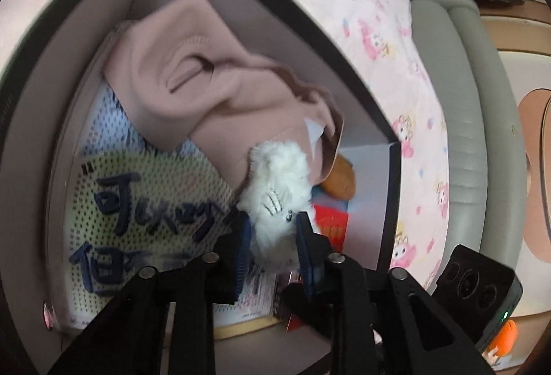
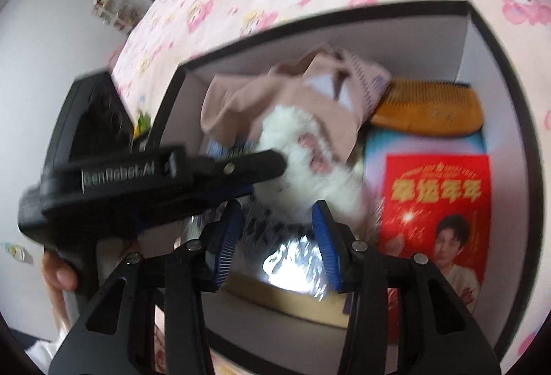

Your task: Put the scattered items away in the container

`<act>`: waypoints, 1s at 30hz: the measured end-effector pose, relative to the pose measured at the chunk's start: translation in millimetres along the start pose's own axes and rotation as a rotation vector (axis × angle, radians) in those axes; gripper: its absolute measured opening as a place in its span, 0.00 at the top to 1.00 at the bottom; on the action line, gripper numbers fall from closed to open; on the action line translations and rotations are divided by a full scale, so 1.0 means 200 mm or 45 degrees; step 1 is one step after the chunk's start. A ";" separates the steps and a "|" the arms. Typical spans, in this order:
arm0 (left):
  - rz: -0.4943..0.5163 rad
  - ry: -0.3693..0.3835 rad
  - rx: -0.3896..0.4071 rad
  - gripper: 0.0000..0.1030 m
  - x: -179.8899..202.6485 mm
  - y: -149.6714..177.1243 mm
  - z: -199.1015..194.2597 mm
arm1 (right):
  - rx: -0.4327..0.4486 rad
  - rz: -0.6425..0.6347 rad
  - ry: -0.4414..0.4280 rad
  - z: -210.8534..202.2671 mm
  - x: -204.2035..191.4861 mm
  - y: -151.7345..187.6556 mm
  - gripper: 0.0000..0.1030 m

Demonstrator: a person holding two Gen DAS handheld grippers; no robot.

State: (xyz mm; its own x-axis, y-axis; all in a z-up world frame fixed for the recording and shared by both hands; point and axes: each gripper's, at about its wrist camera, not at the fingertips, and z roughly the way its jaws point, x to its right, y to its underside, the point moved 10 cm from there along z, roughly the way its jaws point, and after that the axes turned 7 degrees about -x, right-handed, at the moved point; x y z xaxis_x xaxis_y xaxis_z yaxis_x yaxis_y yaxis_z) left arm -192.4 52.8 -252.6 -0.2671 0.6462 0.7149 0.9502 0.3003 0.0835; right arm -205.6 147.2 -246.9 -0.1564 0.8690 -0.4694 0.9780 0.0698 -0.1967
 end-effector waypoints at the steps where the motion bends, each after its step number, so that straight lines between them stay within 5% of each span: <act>1: 0.000 0.009 0.018 0.81 0.00 0.00 -0.02 | 0.024 0.010 0.015 -0.02 0.01 -0.03 0.57; 6: -0.012 0.022 0.063 0.82 -0.04 -0.02 -0.11 | 0.106 0.003 0.146 -0.07 0.06 -0.13 0.57; 9: 0.000 0.055 0.023 0.80 -0.03 -0.05 -0.11 | 0.121 0.035 0.056 -0.12 0.05 -0.08 0.57; 15: -0.017 0.017 -0.063 0.66 0.00 -0.10 0.01 | -0.050 0.033 -0.010 -0.01 0.03 0.08 0.57; 17: -0.012 0.008 -0.108 0.67 0.01 -0.07 0.05 | -0.094 0.023 -0.034 0.04 0.01 0.09 0.57; 20: 0.024 -0.024 -0.025 0.76 0.02 -0.08 -0.01 | -0.111 0.033 -0.053 0.09 -0.01 0.07 0.57; 26: -0.085 0.011 0.119 0.82 -0.07 -0.06 -0.18 | 0.014 0.053 0.044 0.04 0.03 0.00 0.65; 30: -0.077 -0.069 0.057 0.83 -0.09 0.04 -0.17 | 0.144 0.032 0.187 -0.06 0.07 -0.05 0.64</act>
State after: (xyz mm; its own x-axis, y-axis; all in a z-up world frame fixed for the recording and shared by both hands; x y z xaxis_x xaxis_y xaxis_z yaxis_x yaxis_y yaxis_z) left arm -174.3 20.7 -240.7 -0.3334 0.6626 0.6706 0.9242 0.3703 0.0936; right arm -215.4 165.4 -241.0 -0.1022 0.9324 -0.3466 0.9582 -0.0013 -0.2860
